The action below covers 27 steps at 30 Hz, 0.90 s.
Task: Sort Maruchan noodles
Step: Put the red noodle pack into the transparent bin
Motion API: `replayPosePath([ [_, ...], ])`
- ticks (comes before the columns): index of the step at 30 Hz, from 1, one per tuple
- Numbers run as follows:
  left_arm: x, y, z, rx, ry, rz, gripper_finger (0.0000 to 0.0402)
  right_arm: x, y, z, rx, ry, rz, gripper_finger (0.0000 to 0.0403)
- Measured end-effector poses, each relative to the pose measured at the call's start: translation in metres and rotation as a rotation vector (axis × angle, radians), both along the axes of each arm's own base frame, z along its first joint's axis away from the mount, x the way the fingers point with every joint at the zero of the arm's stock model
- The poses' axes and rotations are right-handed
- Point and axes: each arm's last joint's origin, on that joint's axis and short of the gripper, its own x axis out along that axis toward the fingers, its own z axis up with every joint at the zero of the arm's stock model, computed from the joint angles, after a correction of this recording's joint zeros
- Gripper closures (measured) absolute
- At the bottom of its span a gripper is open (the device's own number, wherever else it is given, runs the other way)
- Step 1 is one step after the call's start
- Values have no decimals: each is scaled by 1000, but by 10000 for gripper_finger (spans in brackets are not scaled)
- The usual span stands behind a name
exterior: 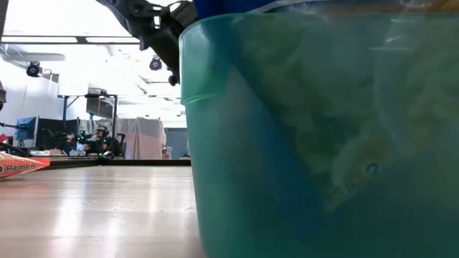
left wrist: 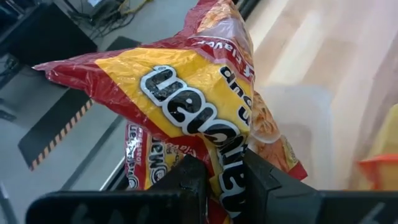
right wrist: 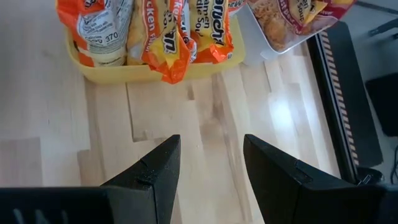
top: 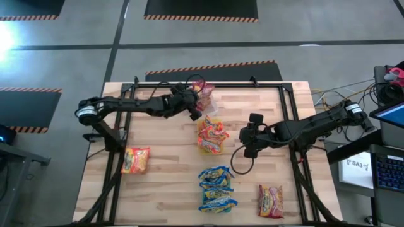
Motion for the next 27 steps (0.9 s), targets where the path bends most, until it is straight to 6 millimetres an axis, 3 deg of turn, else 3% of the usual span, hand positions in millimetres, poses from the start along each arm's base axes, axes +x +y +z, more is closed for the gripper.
replayPosePath([
  [8, 8, -1, -17, 38, 109, -70, 361, 2, 1, 1, 8, -25, -2, 236],
  [27, 11, 2, -11, 151, 223, -176, 361, 2, 1, 1, 7, -27, 0, 236],
])
